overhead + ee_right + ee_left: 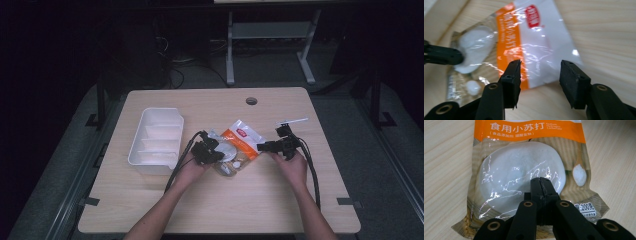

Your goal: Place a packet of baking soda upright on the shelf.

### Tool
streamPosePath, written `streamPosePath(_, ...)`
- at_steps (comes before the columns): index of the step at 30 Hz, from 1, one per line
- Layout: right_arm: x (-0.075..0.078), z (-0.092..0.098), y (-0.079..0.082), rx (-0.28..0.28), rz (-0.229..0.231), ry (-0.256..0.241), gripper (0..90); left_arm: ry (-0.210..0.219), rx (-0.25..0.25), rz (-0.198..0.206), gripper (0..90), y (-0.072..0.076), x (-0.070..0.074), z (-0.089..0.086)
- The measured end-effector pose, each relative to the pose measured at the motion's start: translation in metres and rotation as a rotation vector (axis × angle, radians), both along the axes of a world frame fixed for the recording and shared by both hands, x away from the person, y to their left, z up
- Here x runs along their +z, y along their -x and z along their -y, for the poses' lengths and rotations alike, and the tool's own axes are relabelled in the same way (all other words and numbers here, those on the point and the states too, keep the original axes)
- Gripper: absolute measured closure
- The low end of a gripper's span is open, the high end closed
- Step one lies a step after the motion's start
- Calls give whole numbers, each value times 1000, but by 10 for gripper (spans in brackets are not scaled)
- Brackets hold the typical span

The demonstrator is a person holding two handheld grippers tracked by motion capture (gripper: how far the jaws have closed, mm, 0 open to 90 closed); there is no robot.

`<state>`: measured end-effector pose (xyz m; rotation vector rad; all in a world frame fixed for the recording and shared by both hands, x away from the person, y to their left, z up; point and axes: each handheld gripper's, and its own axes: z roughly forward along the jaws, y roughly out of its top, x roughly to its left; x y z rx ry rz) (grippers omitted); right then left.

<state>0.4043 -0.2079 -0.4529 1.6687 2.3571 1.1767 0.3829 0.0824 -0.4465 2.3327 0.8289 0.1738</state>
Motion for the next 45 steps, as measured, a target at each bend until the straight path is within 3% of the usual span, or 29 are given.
streamPosePath(7,-4,14,0,-54,-23,17,460,0,0,1,900,0,0,0)
streamPosePath(11,-6,12,-1,-48,-24,9,470,3,0,0,900,0,0,0)
streamPosePath(17,-10,0,-5,-4,-27,-66,534,3,1,3,900,1,0,0)
streamPosePath(18,-11,-4,-7,0,-26,-95,561,4,1,2,900,0,0,0)
streamPosePath(24,-15,-14,-10,12,-32,-112,660,12,2,4,900,1,-1,-1)
streamPosePath(29,-14,-14,-10,1,-3,-85,861,19,-4,0,894,1,-2,-3)
streamPosePath(31,-11,-11,-9,15,11,-101,895,35,4,-14,825,0,-1,-5)
streamPosePath(32,-4,-10,-6,39,31,-110,898,50,12,-18,697,-1,0,-8)
streamPosePath(33,-4,-10,-6,39,31,-110,898,50,12,-18,648,-1,0,-8)
streamPosePath(34,-1,-10,-5,50,42,-106,899,68,26,-14,648,-1,1,-10)
streamPosePath(36,8,-12,0,76,79,-98,900,130,40,-31,482,-2,3,-12)
streamPosePath(37,18,-14,5,111,119,-94,900,145,43,-29,452,-2,3,-13)
streamPosePath(39,24,-15,7,125,133,-87,900,178,46,-9,406,1,6,-13)
streamPosePath(40,37,-20,14,162,173,-51,900,198,43,5,337,4,7,-13)
streamPosePath(41,37,-20,14,162,173,-51,900,198,43,5,324,4,7,-13)
streamPosePath(43,53,-25,21,197,229,-24,900,217,51,27,274,6,9,-14)
streamPosePath(45,58,-26,24,208,247,-22,900,251,63,36,269,7,10,-17)
